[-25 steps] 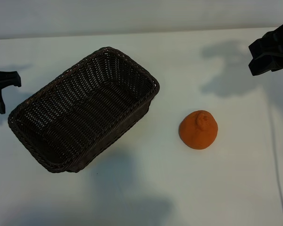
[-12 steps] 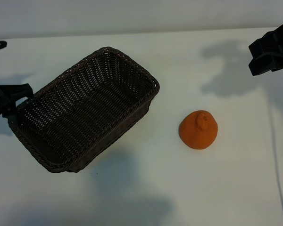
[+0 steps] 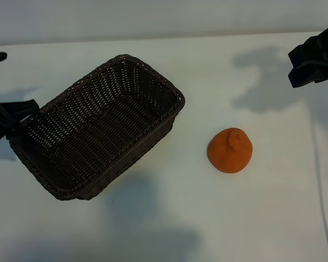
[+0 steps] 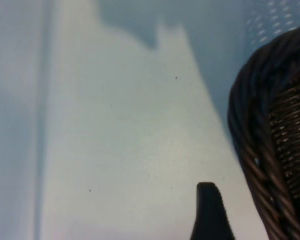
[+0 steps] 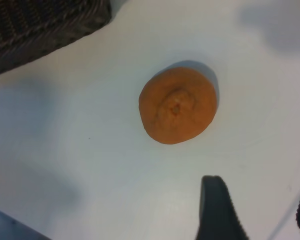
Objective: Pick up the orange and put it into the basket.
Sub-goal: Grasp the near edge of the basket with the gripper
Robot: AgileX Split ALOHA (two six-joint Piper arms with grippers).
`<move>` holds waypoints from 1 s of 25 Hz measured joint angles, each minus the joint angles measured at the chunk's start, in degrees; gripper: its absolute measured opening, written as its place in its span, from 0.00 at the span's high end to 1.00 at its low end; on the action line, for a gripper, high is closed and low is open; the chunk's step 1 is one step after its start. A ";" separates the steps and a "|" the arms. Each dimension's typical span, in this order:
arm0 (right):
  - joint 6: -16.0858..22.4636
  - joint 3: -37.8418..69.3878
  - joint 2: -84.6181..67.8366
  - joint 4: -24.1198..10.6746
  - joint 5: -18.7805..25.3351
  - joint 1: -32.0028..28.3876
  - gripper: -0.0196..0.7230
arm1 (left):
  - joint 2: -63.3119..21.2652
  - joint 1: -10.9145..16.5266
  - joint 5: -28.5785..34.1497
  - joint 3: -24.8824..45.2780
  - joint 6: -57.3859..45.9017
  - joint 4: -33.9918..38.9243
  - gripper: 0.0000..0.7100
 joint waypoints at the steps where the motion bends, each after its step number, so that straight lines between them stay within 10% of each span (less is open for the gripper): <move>1: 0.00 0.00 0.00 0.00 0.00 0.00 0.44 | 0.00 0.00 -0.86 0.68 -0.43 0.00 0.30; 25: 0.00 0.00 0.00 0.00 0.00 0.00 0.44 | 0.00 0.00 -9.76 8.03 -2.12 -3.27 0.30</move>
